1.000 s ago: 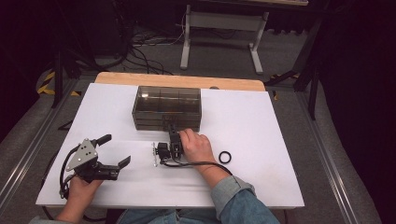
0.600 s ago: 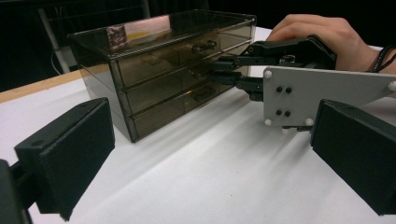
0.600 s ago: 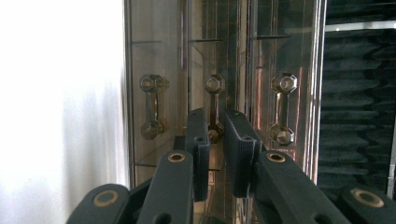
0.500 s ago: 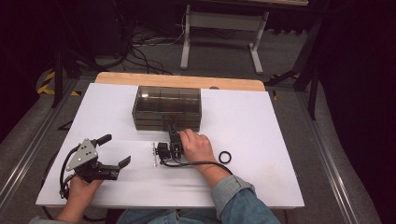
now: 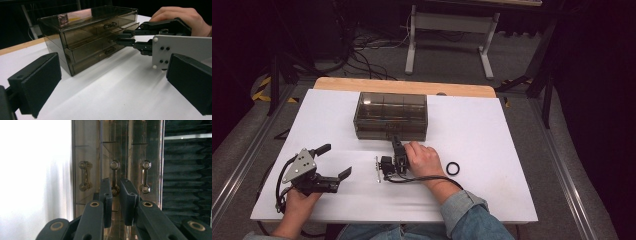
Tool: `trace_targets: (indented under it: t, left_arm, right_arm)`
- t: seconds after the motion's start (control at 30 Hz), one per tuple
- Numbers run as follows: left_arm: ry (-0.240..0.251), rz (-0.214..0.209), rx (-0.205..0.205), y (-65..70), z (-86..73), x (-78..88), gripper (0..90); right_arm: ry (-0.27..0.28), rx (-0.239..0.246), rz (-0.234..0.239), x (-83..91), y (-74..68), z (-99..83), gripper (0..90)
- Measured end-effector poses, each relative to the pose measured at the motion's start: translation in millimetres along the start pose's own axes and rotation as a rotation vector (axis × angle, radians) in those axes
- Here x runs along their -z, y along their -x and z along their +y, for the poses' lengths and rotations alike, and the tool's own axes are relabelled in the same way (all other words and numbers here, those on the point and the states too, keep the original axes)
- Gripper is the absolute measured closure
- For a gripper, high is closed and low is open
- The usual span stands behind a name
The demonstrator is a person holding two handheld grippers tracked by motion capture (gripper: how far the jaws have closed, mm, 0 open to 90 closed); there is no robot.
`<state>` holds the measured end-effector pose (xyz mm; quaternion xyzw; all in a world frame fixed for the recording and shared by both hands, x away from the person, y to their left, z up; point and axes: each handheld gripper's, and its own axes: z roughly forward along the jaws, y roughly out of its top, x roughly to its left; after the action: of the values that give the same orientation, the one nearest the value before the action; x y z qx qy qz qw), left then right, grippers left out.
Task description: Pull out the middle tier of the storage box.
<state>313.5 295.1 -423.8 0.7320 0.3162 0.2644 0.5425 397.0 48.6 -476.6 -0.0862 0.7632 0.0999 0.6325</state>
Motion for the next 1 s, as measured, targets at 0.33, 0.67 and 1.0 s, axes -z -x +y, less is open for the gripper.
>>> trace_targets:
  t: [0.33, 0.67, 1.0]
  left_arm:
    - [0.001, 0.003, -0.003, 0.0, 0.1, 0.3, 0.5]
    - [0.003, 0.004, 0.0, 0.1, 0.0, 0.6, 0.5]
    - [0.005, 0.007, 0.002, 0.5, 0.1, 0.8, 0.5]
  right_arm:
    - [0.01, -0.031, 0.043, 8.1, 5.2, 1.9, 80.8]
    - [0.03, -0.075, 0.092, 9.9, 8.9, -0.9, 75.2]
    - [0.08, -0.114, 0.102, 18.8, 18.4, -2.9, 66.7]
